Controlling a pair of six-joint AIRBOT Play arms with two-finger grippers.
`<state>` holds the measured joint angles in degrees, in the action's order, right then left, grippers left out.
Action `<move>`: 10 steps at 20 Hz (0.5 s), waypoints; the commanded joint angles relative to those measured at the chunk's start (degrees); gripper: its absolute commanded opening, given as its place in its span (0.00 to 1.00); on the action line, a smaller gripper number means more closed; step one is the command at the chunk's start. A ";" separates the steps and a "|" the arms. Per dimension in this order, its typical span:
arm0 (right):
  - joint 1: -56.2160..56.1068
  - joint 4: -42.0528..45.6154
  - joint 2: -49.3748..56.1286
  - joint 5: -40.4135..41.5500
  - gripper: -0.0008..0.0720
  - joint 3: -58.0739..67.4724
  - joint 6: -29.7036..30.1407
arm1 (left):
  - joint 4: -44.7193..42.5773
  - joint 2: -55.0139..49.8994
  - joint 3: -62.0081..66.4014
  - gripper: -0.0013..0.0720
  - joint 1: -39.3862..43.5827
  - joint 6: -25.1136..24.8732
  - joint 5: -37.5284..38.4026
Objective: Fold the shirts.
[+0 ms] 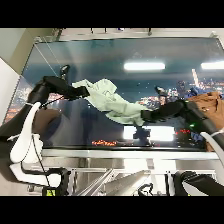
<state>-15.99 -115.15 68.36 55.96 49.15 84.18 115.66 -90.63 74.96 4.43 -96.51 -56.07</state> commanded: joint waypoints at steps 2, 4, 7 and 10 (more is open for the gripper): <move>11.17 4.17 -4.98 6.10 0.03 0.17 4.11 | 0.92 -10.45 8.35 0.97 1.01 0.15 -1.44; 16.41 4.13 -4.85 6.84 0.03 0.17 6.21 | 0.94 -12.28 13.03 0.97 -1.36 0.15 -5.62; 20.48 3.91 -3.65 6.80 0.03 0.17 10.38 | 0.87 -12.50 19.54 0.97 -5.90 -2.10 -8.39; 21.20 3.54 -1.84 6.60 0.03 0.17 11.96 | 1.07 -13.94 22.47 0.97 -9.53 -3.23 -12.28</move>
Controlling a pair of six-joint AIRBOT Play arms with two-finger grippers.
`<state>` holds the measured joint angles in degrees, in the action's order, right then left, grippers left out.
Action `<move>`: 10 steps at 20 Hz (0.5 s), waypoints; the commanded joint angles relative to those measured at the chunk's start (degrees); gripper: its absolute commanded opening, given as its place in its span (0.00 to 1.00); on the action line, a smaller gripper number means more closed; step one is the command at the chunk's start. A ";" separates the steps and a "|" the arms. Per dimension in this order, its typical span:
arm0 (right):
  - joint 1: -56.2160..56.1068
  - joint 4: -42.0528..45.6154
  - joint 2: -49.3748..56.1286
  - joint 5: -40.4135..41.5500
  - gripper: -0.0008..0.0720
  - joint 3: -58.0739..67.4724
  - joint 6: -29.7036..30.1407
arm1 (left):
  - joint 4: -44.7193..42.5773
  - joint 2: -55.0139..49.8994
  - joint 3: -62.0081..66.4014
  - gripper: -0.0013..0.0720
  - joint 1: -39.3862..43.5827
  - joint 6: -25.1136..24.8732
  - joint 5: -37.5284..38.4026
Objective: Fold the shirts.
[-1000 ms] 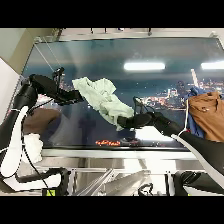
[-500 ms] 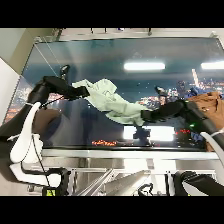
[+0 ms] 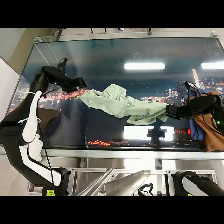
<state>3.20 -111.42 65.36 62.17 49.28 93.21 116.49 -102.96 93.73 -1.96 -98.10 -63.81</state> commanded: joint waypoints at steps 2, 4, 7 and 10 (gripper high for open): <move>2.01 -0.33 2.10 0.39 0.03 0.04 3.30 | 0.31 -4.22 4.02 0.97 -4.57 -2.49 -11.41; 2.01 -0.48 2.40 0.39 0.03 0.04 3.63 | 0.61 -7.02 4.02 0.97 -4.66 -3.52 -15.96; 2.01 -1.81 2.38 0.59 0.04 0.04 4.59 | 1.90 -9.97 4.04 0.97 -3.17 -4.11 -14.16; 2.01 -1.97 2.38 0.61 0.04 0.04 4.57 | 5.14 -12.46 4.09 0.82 -0.76 -6.54 -12.15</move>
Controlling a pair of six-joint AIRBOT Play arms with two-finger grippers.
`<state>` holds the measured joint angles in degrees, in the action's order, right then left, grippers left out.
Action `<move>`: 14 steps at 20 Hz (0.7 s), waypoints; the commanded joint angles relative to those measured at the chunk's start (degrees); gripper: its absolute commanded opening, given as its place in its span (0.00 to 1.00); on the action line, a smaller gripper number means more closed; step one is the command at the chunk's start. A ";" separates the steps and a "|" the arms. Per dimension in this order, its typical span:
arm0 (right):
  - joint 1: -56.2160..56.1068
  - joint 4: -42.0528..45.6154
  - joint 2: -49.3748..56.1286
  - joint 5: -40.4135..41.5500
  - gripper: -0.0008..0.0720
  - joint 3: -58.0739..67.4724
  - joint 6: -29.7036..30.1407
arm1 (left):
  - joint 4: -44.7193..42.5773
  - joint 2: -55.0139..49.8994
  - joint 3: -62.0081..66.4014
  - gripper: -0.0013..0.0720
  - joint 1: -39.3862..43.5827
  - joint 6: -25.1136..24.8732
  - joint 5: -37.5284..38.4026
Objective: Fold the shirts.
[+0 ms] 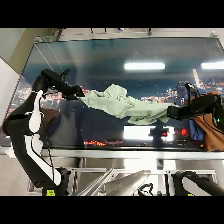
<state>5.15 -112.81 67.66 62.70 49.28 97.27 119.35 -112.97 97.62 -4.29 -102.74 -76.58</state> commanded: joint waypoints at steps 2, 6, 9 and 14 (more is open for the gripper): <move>0.07 -0.61 0.09 0.48 0.04 0.04 0.50 | 2.23 -3.78 0.24 0.82 2.75 -1.97 3.48; 0.07 -1.75 0.07 0.28 0.04 0.04 0.52 | 2.27 -4.20 0.24 0.25 2.82 -1.95 3.54; 0.07 -9.18 -0.44 0.50 0.04 1.42 3.41 | 2.62 -2.97 0.26 0.04 2.95 -1.25 4.00; 3.08 -20.55 -6.29 5.44 0.03 22.14 5.18 | 7.37 15.91 9.44 0.04 1.73 -1.11 5.55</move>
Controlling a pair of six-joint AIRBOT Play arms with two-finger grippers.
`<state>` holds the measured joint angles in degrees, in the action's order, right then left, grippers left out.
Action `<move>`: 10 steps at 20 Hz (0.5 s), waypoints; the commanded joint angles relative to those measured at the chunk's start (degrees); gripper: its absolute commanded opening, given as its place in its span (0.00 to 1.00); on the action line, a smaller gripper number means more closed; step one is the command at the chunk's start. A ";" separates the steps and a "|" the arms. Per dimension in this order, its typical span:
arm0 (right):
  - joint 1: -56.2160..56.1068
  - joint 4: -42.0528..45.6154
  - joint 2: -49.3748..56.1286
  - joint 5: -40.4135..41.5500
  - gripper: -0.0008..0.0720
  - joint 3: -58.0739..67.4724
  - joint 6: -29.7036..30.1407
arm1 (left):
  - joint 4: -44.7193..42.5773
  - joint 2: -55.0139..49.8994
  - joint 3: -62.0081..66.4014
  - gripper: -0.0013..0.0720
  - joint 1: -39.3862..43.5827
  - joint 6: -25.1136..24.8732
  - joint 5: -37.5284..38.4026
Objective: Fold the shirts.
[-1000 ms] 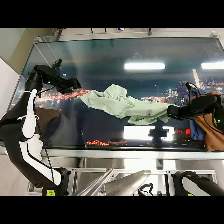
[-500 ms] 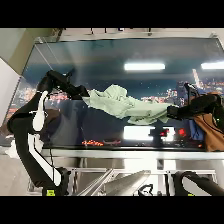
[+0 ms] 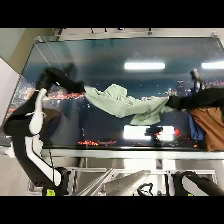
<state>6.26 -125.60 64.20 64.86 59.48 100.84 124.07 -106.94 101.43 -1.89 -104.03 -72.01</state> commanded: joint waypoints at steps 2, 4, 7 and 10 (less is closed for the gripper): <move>5.22 -13.84 -4.59 3.69 0.03 27.39 1.66 | 2.34 22.53 12.98 0.04 -1.99 2.27 6.05; 7.52 -15.89 -5.27 1.99 0.03 44.04 1.60 | -0.66 35.91 17.53 0.04 -3.54 6.10 13.66; 8.96 -15.93 -6.19 -0.55 0.03 61.51 0.70 | -8.85 55.49 13.99 0.04 -7.52 9.44 23.96; 8.94 -15.37 -11.69 -3.15 0.03 63.65 2.78 | -15.61 70.66 7.48 0.04 -11.65 9.38 29.35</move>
<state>14.57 -140.53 56.16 64.14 116.36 102.08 116.05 -50.92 112.64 -9.96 -96.29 -50.87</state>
